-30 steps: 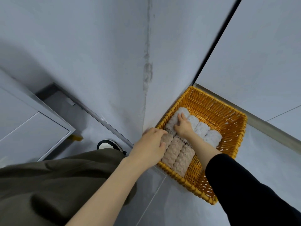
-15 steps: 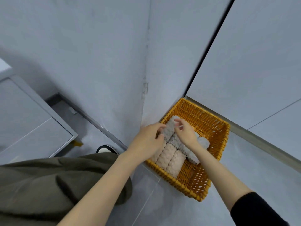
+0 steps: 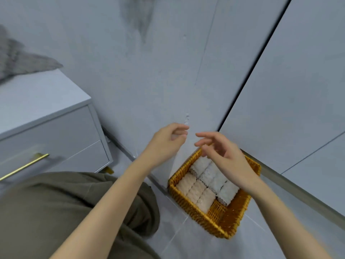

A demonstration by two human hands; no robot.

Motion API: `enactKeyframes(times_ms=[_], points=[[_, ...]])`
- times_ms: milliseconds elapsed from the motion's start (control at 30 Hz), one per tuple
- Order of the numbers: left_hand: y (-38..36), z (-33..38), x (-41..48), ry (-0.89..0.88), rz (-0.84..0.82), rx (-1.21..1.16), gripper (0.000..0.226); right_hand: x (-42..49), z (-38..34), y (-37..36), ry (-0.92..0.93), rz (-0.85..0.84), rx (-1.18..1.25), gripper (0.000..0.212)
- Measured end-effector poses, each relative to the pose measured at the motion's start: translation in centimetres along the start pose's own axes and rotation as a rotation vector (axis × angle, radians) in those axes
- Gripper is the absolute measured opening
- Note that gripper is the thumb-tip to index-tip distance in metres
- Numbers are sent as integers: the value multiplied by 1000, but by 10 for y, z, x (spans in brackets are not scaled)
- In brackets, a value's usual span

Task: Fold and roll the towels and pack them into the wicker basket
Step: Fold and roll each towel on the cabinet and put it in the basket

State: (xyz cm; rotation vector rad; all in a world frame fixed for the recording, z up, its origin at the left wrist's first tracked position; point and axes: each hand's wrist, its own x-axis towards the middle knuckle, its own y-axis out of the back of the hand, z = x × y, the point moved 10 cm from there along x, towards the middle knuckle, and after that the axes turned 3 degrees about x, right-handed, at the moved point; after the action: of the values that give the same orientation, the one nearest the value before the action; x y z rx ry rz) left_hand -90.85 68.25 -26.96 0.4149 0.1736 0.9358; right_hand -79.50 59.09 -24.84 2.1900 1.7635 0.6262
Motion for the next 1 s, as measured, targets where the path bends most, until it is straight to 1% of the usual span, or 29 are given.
enactKeyframes(times_ms=[200, 400, 567, 767, 900, 1000], points=[[110, 37, -35, -52, 186, -47, 28, 26, -114, -31, 209, -51, 53, 30], [234, 47, -88, -37, 420, -36, 24, 75, -192, -93, 332, -112, 139, 30], [327, 25, -141, 27, 631, -1, 24, 125, -221, -165, 315, -194, 153, 34], [401, -29, -195, 163, 831, 77, 28, 163, -236, -258, 271, -306, 142, 28], [426, -75, -212, 298, 891, 152, 28, 177, -229, -323, 241, -421, 77, 26], [432, -104, -208, 398, 850, 310, 35, 178, -218, -360, 206, -489, 28, 27]])
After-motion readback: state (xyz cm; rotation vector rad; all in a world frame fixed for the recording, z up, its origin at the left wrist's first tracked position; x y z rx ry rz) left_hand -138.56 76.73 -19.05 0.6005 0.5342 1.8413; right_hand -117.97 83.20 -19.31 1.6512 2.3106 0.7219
